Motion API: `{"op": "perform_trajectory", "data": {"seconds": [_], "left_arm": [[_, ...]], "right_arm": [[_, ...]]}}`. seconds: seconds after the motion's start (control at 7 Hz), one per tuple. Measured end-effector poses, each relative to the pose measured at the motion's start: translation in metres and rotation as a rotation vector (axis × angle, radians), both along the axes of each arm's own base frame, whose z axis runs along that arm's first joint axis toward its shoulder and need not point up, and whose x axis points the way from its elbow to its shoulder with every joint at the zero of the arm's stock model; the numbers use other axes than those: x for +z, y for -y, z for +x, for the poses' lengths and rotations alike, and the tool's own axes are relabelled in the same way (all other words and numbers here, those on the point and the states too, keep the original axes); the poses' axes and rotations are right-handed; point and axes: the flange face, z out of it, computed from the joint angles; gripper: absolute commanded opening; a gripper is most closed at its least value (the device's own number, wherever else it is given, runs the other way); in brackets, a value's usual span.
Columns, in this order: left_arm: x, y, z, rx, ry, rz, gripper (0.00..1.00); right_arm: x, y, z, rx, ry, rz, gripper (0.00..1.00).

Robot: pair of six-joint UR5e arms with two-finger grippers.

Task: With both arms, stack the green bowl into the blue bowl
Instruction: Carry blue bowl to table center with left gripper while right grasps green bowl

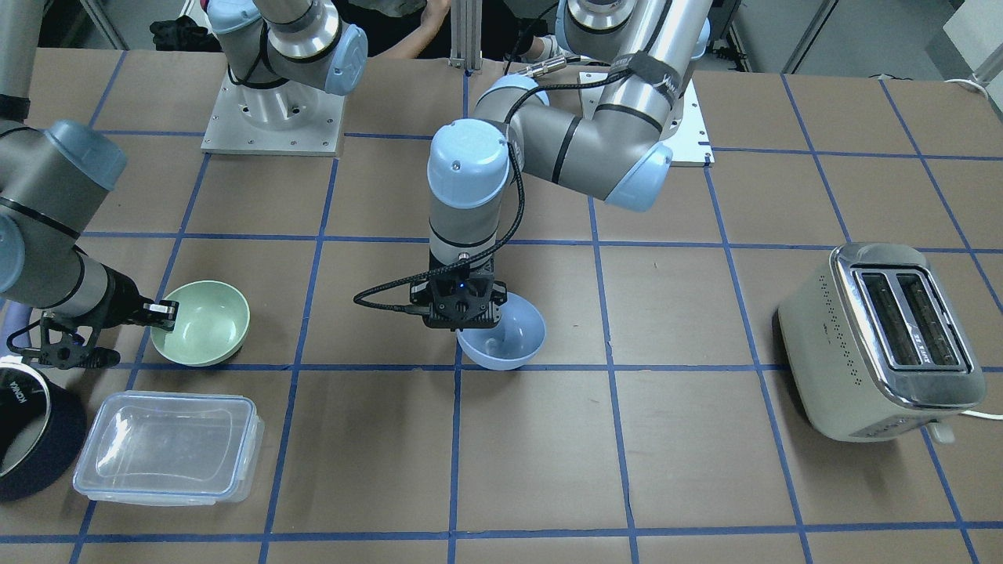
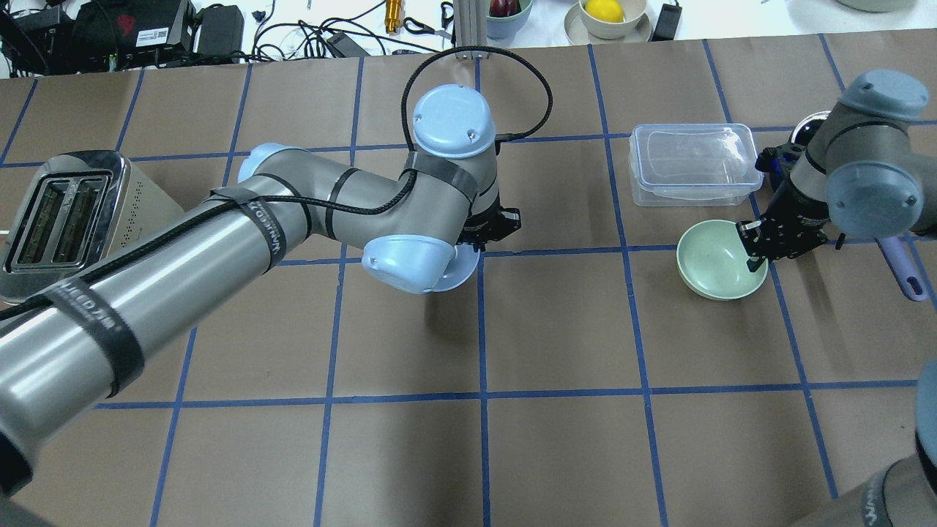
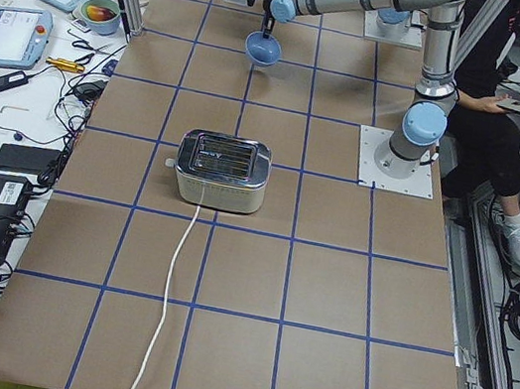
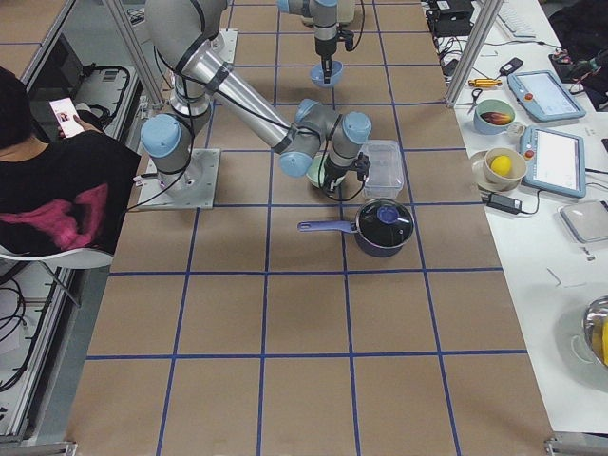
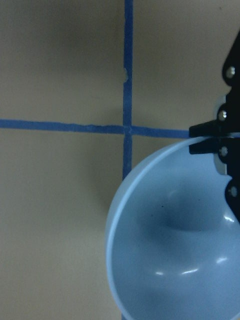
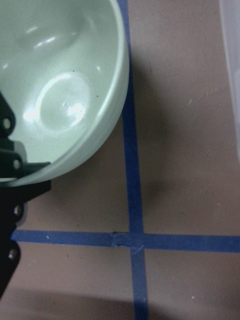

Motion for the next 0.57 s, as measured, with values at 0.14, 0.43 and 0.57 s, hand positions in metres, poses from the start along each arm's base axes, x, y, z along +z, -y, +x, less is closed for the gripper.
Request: {"op": "perform_trajectory", "data": {"seconds": [0.14, 0.43, 0.57], "left_arm": [[-0.014, 0.001, -0.012, -0.010, -0.003, -0.007, 0.71], [-0.005, 0.009, -0.026, -0.028, -0.011, -0.025, 1.00], [0.017, 0.013, -0.030, -0.037, -0.016, -0.021, 1.00]], "right_arm": [[0.018, 0.008, -0.003, 0.000, 0.006, 0.008, 0.00], [0.059, 0.028, -0.006, 0.007, 0.019, 0.026, 0.00], [0.072, 0.034, -0.002, 0.008, 0.034, 0.027, 0.00]]}}
